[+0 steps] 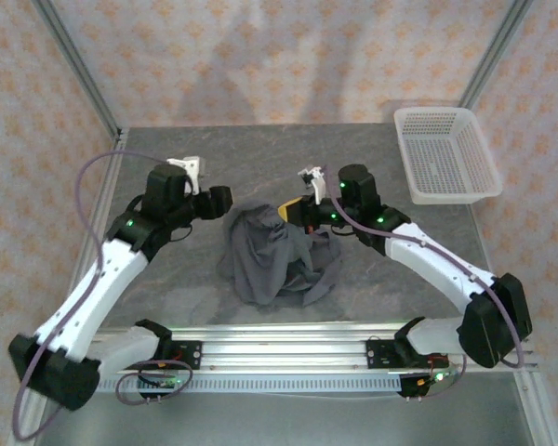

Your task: Fold the inside-out t-shirt

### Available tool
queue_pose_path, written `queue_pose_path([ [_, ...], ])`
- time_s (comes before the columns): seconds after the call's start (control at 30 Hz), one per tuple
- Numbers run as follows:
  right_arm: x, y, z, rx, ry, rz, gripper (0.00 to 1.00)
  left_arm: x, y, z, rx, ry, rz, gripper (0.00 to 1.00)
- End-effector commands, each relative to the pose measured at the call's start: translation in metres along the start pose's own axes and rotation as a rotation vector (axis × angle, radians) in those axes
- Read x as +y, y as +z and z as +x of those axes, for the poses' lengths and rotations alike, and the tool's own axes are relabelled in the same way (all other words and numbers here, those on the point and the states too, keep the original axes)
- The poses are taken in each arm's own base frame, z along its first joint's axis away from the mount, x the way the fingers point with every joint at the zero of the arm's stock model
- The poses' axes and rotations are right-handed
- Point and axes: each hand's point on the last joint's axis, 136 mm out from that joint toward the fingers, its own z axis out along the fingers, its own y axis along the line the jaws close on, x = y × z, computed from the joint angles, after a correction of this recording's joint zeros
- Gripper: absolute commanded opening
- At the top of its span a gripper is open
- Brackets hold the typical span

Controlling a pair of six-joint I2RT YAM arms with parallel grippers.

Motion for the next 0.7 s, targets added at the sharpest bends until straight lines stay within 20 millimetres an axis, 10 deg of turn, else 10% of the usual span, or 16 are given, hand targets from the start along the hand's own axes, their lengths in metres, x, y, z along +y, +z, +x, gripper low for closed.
queue_pose_path([
  [0.0,0.003,0.001,-0.023,-0.068,-0.018,-0.01,0.0,0.001,0.001,0.053,0.163,-0.003,-0.015,0.63],
  [0.17,-0.001,0.006,-0.021,-0.058,0.001,-0.009,0.0,-0.051,0.029,0.086,0.233,0.041,0.16,0.52],
  [0.53,0.01,-0.003,-0.022,-0.058,0.001,-0.027,0.0,-0.036,0.112,0.077,0.145,0.12,-0.025,0.61],
  [0.67,0.014,-0.004,-0.024,-0.062,0.0,-0.042,0.0,-0.07,0.126,0.08,0.139,0.173,0.169,0.74],
])
